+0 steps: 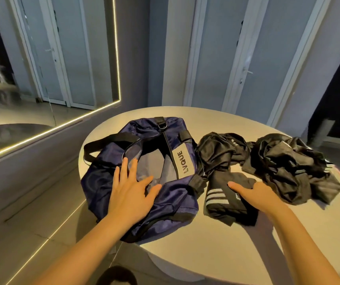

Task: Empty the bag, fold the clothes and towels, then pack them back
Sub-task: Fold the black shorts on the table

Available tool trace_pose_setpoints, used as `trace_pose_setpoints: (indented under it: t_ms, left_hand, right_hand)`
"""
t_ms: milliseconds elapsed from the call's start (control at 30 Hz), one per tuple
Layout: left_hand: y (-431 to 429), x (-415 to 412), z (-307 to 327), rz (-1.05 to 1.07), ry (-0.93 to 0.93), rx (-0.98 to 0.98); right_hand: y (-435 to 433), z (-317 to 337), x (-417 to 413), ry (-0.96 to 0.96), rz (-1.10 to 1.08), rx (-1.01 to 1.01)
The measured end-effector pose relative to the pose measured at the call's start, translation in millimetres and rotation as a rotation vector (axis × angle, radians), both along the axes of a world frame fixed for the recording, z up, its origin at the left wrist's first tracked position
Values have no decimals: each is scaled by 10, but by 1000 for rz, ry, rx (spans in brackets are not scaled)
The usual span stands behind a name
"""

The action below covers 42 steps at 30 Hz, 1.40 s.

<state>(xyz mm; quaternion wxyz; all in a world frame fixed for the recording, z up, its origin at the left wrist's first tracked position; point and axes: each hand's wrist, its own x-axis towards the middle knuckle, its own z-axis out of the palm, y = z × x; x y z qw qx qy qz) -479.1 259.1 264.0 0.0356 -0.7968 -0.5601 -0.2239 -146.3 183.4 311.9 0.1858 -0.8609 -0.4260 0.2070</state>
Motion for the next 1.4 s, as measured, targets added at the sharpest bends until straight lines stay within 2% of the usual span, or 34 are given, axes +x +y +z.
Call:
trace_pose_setpoints:
  t_ms: [100,333,533,733,833,1067,1233,1400]
  left_hand:
    - [-11,-12,-92,2,11,59]
    - [-15,-6,-103,18,-3,71]
    - [-52,-19,-96,18,-29,64]
    - [-45,-41,-105,-3,-44,75]
    - [-62,-88,-123,-18,-53,83]
    - [-145,-187,-123,-57,-61,102]
    - [-83,-243,46,-68,-77,106]
    - [101,-355,522,18,-235,56]
  right_hand:
    - [80,-74,116,236,-41,112]
    - [-51,50,-144,389,-132,185]
    - [-183,-59,-227,529,-131,427]
    - [-368,-64,-206,927,-198,537]
    - [-441,49,-167,1044,-222,593]
    - [-210,704,-463,996,-9,658]
    - [350,885,-950,861,149,515]
    - [924,765,-1321,679,205,377]
